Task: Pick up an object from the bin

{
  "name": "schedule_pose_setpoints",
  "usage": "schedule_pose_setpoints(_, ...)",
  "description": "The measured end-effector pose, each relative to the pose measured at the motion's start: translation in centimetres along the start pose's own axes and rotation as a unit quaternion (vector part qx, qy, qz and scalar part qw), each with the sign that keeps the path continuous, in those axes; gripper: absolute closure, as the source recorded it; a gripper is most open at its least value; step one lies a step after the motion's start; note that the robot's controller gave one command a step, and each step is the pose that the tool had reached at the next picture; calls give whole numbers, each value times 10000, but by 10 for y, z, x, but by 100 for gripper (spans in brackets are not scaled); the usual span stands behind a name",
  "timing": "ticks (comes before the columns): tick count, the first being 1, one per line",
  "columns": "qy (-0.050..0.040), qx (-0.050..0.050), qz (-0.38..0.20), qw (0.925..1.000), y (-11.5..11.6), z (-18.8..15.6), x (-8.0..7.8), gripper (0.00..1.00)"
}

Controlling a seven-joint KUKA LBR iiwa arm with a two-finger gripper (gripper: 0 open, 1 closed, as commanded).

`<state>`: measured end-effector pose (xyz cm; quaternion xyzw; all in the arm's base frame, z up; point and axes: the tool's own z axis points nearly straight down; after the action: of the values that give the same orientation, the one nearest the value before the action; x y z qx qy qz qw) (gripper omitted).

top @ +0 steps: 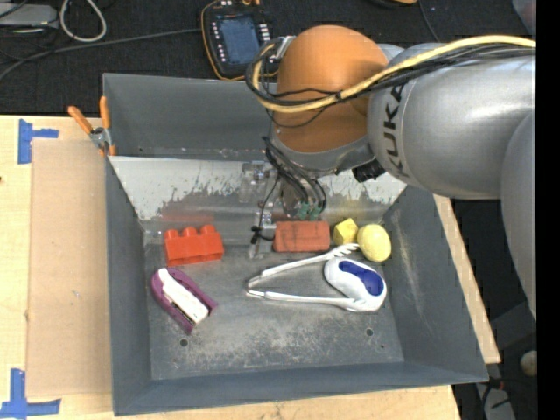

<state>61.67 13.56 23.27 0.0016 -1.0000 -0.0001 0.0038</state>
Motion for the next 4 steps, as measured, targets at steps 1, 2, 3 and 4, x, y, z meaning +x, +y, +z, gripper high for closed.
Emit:
schedule_pose_setpoints(1,-37,-3,25,10000,-1,-4,-2,0)
schedule_pose_setpoints(2,-51,-12,126,9999,62,146,-8,0)
schedule_pose_setpoints(3,-127,-24,79,9999,66,72,-7,0)
schedule_pose_setpoints(4,-66,-35,118,9999,67,162,-10,0)
